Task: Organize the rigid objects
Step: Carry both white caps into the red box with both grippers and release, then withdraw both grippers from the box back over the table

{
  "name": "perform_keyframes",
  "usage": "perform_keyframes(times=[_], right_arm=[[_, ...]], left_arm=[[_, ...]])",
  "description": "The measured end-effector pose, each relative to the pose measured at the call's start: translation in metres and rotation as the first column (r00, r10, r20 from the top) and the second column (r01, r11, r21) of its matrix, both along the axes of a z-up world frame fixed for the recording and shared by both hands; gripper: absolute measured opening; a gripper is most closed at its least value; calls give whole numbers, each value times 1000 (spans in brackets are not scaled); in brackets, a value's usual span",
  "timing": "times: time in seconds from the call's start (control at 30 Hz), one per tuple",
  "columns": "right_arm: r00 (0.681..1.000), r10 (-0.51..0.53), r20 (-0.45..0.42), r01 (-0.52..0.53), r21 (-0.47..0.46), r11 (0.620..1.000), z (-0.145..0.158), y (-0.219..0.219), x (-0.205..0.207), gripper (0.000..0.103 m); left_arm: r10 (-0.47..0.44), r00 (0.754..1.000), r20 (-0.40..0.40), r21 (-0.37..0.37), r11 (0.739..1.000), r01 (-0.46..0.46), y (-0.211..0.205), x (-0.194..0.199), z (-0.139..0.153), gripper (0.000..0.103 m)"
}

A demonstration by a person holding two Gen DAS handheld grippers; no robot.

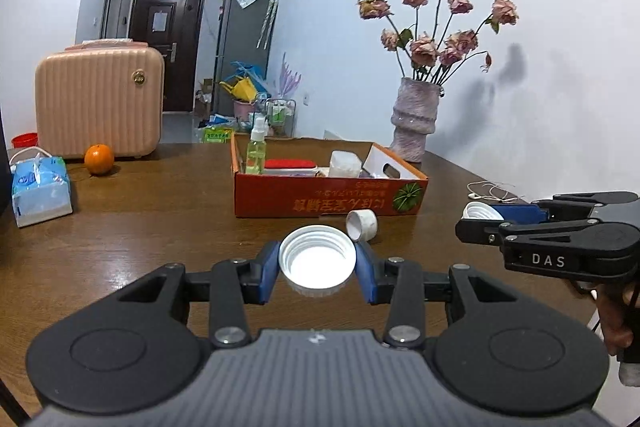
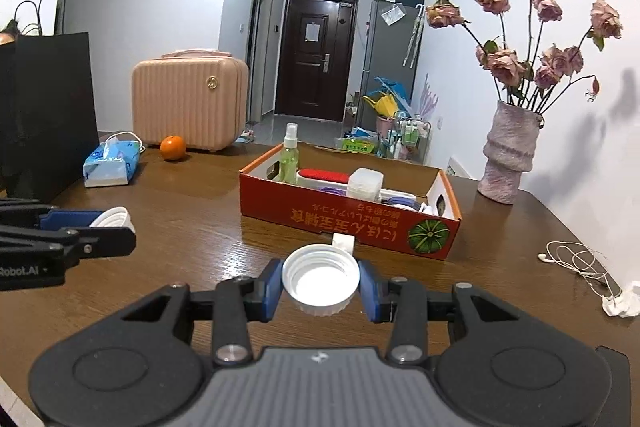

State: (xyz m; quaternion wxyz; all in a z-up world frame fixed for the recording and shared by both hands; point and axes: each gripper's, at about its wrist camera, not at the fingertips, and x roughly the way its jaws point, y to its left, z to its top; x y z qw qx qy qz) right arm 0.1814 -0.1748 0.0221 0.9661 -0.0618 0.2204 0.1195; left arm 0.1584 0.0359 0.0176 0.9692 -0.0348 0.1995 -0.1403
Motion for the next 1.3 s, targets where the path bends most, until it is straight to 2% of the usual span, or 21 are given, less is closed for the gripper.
perform_keyframes(times=[0.27, 0.43, 0.57, 0.67, 0.8, 0.97, 1.07, 1.23, 1.3], right_arm=[[1000, -7, 0, 7, 13, 1000, -3, -7, 10, 39], [1000, 27, -14, -26, 41, 999, -4, -6, 40, 39], [997, 72, -20, -70, 89, 994, 4, 1, 90, 39], [993, 114, -25, -111, 94, 989, 10, 14, 137, 39], [991, 132, -33, -129, 74, 989, 8, 37, 203, 39], [985, 117, -127, -111, 50, 993, -16, 48, 280, 40], [979, 112, -169, -110, 24, 994, -36, 51, 304, 40], [979, 110, -170, -103, 53, 993, -46, 44, 321, 40], [978, 124, -169, -114, 68, 991, -43, 42, 319, 40]], left_arm=[[2, 1000, -18, 5, 1000, -2, -2, 22, -3, 40], [10, 1000, 4, 47, 999, -10, 6, 67, 10, 40], [31, 999, -16, 46, 998, -31, 18, 129, 23, 40], [22, 997, -71, 31, 999, -20, 19, 187, 24, 40], [33, 989, -142, 64, 998, -24, 9, 258, 14, 40], [54, 971, -232, 114, 993, -28, -4, 322, -17, 40], [41, 977, -207, 170, 985, -5, -9, 335, -30, 40], [33, 970, -239, 134, 991, 0, -5, 346, -34, 43], [26, 971, -236, 124, 992, 3, -4, 343, -28, 50]])
